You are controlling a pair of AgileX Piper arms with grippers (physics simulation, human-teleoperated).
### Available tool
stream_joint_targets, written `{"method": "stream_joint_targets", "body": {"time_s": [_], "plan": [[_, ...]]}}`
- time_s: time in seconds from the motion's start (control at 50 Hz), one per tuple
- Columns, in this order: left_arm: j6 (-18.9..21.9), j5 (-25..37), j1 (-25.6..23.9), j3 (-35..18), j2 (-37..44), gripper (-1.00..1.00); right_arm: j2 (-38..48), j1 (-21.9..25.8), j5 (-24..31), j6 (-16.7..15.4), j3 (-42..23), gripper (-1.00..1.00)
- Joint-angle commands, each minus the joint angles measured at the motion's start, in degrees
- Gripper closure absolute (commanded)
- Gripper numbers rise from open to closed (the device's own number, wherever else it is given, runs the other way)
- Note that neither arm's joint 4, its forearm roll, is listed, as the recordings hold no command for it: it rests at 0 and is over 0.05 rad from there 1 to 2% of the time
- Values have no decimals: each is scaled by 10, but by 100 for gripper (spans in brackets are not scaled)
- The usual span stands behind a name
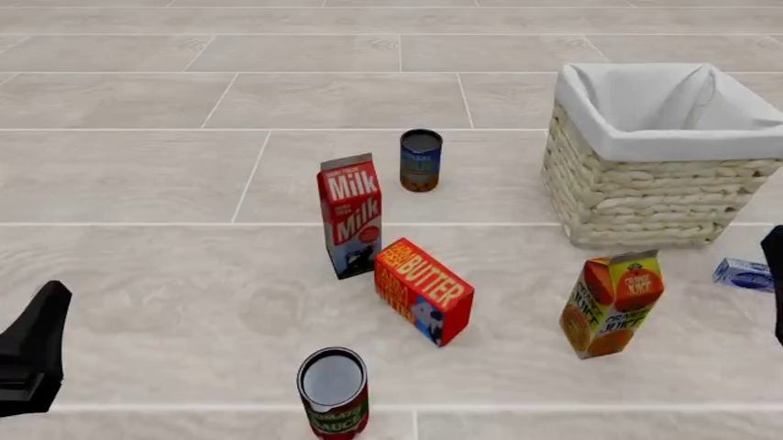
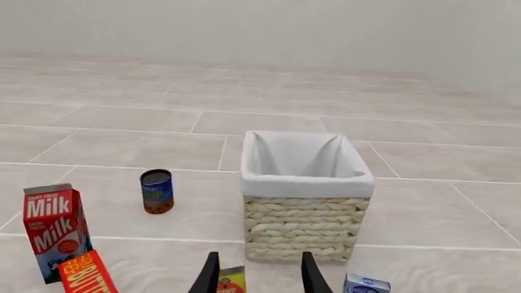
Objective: Pick the cream cheese and place it in the basket.
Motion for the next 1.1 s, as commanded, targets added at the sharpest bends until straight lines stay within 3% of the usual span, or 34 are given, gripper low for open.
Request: {"method": "stream_joint_targets", "body": {"time_s": [0.02,0.4,0.68,0.9,1.1], "plan": [[0,0,0,0,0,-100,45,-14,42,-11,-71,-100],[0,0,0,0,0,-100,111,-41,108,-74,-128,-100],[0,0,0,0,0,-100,138,-133,171,-114,-202,-100],[0,0,0,0,0,-100,182,-167,228,-200,-239,-100],[0,0,0,0,0,-100,217,-181,239,-244,-236,-100]]}}
